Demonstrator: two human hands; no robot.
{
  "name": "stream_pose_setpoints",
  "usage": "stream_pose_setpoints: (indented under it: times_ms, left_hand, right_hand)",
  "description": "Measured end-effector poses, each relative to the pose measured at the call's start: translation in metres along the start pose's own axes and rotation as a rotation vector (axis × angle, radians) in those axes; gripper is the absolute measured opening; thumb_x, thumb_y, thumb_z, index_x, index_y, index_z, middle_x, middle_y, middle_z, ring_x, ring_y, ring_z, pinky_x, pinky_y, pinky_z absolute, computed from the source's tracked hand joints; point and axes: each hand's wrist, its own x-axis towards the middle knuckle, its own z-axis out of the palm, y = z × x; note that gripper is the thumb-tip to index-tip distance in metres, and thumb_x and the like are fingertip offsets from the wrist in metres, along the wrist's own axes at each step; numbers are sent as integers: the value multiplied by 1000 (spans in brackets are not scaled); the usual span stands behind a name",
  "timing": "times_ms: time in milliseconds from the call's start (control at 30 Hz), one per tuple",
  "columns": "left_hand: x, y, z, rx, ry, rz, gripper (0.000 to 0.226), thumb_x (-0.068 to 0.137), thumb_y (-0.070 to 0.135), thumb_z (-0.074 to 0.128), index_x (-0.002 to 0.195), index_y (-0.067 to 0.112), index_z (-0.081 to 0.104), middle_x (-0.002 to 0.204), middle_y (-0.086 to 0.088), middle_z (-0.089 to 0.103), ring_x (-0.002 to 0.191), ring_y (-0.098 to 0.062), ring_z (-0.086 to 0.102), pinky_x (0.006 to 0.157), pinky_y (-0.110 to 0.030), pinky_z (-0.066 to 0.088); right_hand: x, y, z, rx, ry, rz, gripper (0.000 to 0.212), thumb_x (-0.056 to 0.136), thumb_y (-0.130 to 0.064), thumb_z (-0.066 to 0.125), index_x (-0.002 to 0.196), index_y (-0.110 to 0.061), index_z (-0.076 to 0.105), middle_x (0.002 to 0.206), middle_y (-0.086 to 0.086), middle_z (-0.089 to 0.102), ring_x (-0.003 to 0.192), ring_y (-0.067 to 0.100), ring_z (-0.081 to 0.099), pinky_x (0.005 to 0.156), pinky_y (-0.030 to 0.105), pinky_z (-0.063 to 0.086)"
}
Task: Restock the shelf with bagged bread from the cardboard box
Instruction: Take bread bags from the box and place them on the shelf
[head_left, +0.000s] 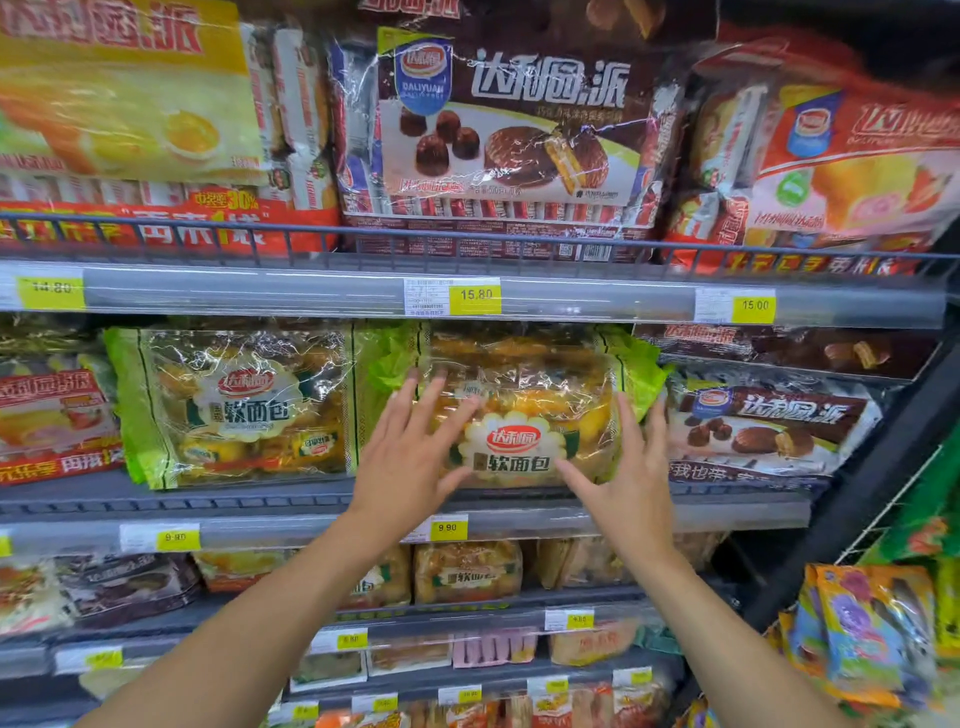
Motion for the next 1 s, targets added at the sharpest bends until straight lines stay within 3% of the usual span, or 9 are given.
stream_pose_setpoints:
  times_ms: [133,233,367,433,567,700,833,933,1000]
  left_hand:
    - [24,-6,6,-6,-25,10,80,87,68,54,155,40,23,169,-7,11,155,-35,4,124,-51,17]
    - [43,-6,2,-49,-75,-4,73,89,70,50,151,41,22,164,-11,26,149,-37,28,118,-49,29]
    - [54,-6,1,-90,-92,8,80,90,69,51,155,45,13,170,-4,-1,155,-32,4,124,-49,18]
    - [48,-6,0,-104,-79,21,78,90,69,51,155,45,16,170,-4,0,155,-30,5,122,-49,18]
    - [25,-5,0,-193,43,64,70,91,54,62,153,40,33,161,-5,29,147,-31,28,118,-55,32]
    - [1,-4,1,-393,261,-156,73,91,43,69,153,28,34,164,-5,23,152,-26,22,122,-48,23]
    - [-9,5,-1,-835,5,-613,109,82,61,70,160,24,4,168,2,9,153,-18,15,122,-41,21]
    - [-4,5,3,-917,-225,-683,122,76,71,68,161,17,-3,169,-2,7,154,-23,15,122,-47,24]
    - [4,5,3,-897,-268,-688,123,76,71,68,160,14,-2,169,-3,9,154,-24,18,120,-45,26]
  right_hand:
    - [20,-1,2,-11,-68,50,103,76,-69,70,154,-51,5,167,-2,-7,153,33,15,104,54,44]
    - [42,3,0,-45,-115,85,106,74,-74,67,155,-46,4,167,4,-3,151,34,23,102,53,48]
    - [56,2,-3,-30,-141,102,107,75,-70,71,153,-51,0,167,8,-1,151,35,21,107,52,42]
    - [53,4,-2,-37,-141,89,107,73,-72,69,153,-51,2,167,6,0,152,34,18,105,54,44]
    - [42,9,-2,-36,-151,87,111,71,-76,68,155,-46,2,167,2,-2,154,31,12,108,59,42]
    - [30,10,-9,129,-88,130,127,70,-64,79,155,-42,-13,168,-8,-8,155,18,1,116,52,23]
    - [15,28,0,231,-110,223,127,69,-67,78,157,-40,-9,168,-6,2,154,20,11,119,51,23]
    - [8,36,10,208,-218,272,122,73,-75,66,159,-29,-7,169,-3,4,154,21,11,121,47,21]
    - [10,34,14,209,-245,275,116,79,-74,59,160,-23,-6,169,-1,2,154,21,10,122,43,18]
